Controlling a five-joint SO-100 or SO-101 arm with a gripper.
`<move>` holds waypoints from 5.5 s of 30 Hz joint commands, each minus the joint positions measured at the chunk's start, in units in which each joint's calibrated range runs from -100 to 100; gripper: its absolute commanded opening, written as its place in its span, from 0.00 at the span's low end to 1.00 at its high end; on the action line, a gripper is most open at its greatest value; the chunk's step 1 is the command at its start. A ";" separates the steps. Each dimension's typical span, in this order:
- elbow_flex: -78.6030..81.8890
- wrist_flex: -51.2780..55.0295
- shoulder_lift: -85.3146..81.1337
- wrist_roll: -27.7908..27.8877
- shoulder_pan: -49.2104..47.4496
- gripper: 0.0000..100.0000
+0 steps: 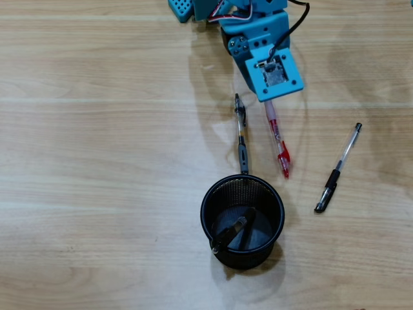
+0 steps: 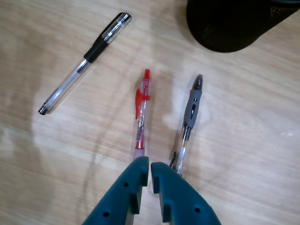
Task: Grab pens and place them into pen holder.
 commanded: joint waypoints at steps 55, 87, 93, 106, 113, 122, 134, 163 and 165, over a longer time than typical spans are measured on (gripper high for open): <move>6.23 -9.01 23.23 -3.96 3.57 0.12; 3.78 -9.10 -7.94 -3.44 11.35 0.02; 4.60 -18.85 -10.91 -1.24 11.99 0.02; 8.85 -61.03 0.47 -0.61 11.26 0.02; 5.41 -76.43 13.71 -0.71 11.16 0.02; -2.55 -78.71 25.01 -0.40 11.16 0.02; -4.63 -77.98 26.11 -0.35 11.07 0.16; 14.19 -22.49 -14.40 6.62 2.11 0.02; 15.01 -22.40 -14.48 6.62 0.37 0.02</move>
